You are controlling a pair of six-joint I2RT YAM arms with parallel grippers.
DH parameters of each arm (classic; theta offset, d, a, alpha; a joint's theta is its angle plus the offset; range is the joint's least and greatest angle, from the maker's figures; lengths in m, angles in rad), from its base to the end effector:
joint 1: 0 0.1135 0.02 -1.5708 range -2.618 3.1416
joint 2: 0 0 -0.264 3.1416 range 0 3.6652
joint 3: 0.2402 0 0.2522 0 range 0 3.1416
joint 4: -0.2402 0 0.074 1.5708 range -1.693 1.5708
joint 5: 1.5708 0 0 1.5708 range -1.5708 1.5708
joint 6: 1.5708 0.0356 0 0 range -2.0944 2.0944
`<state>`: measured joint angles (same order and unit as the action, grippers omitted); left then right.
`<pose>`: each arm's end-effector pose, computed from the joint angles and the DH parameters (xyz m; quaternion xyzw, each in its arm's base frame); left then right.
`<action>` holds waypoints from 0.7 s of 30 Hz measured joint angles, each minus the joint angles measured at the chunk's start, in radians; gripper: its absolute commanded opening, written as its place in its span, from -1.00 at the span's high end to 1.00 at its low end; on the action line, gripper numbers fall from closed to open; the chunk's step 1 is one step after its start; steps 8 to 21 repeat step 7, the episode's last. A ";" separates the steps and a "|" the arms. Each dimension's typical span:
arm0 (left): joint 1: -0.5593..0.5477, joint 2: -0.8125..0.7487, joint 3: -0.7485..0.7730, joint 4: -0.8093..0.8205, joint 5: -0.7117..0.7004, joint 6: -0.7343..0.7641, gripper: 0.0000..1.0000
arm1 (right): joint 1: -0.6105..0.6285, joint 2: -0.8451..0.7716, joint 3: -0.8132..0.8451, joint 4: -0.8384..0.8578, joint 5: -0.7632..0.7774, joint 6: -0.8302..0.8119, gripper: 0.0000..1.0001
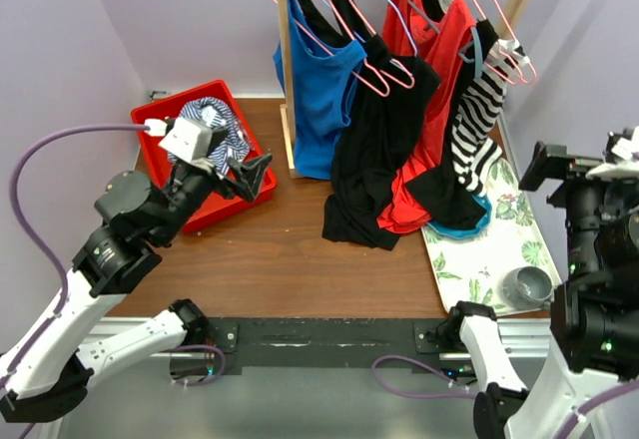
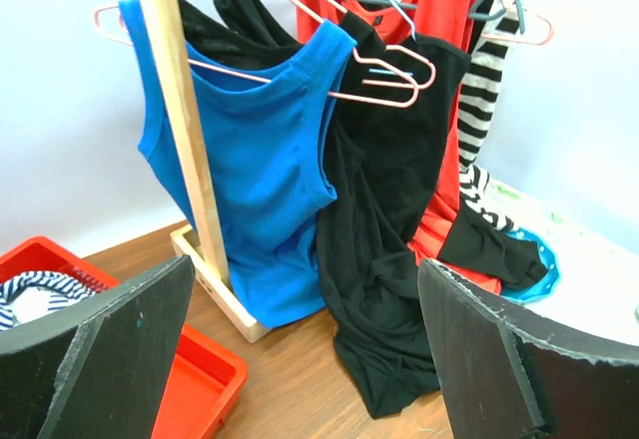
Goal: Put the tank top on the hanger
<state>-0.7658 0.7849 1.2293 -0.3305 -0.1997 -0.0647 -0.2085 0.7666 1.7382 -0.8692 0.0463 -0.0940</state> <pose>0.1035 -0.0897 0.4719 0.1576 0.6477 -0.2388 0.7062 0.0265 -0.0073 0.5440 0.0555 0.6677 -0.1272 0.7314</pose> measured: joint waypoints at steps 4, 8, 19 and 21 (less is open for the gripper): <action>0.000 -0.034 0.000 -0.023 -0.011 -0.004 -0.99 | 0.000 -0.032 0.000 -0.002 0.041 0.005 -0.97; 0.000 -0.052 0.000 -0.037 -0.017 -0.004 -1.00 | 0.000 -0.036 0.000 -0.001 0.052 0.005 -0.98; 0.000 -0.052 0.000 -0.037 -0.017 -0.004 -1.00 | 0.000 -0.036 0.000 -0.001 0.052 0.005 -0.98; 0.000 -0.052 0.000 -0.037 -0.017 -0.004 -1.00 | 0.000 -0.036 0.000 -0.001 0.052 0.005 -0.98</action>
